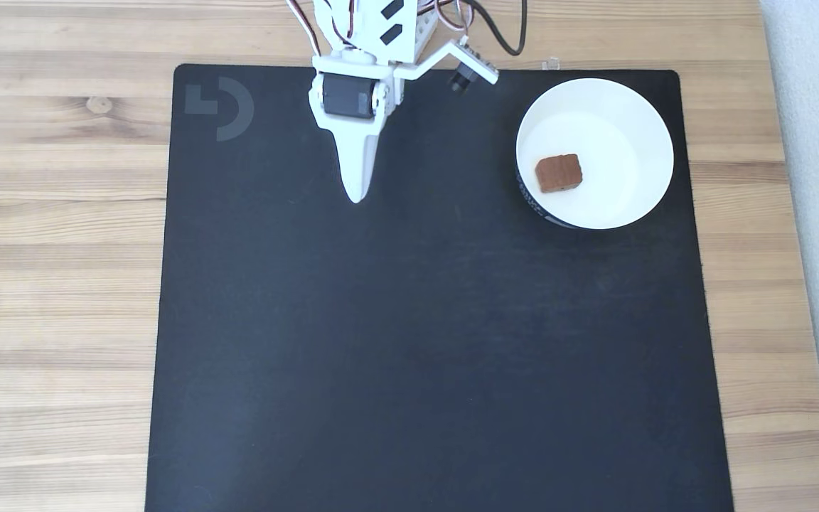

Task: Pick up the toy and place it on the plate

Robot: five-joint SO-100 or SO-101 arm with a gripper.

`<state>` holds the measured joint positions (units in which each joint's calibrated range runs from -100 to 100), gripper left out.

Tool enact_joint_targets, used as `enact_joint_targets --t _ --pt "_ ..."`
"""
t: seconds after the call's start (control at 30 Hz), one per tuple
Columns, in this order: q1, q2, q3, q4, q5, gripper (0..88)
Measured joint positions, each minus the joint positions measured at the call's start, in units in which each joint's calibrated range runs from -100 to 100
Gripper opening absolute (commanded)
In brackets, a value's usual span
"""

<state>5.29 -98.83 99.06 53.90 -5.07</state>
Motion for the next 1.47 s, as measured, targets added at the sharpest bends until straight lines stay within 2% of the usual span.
enact_joint_targets --t 0.43,1.47 --pt "0.00 0.00 0.00 1.35 1.96 2.5" --pt "0.00 0.00 0.00 1.35 1.96 2.6"
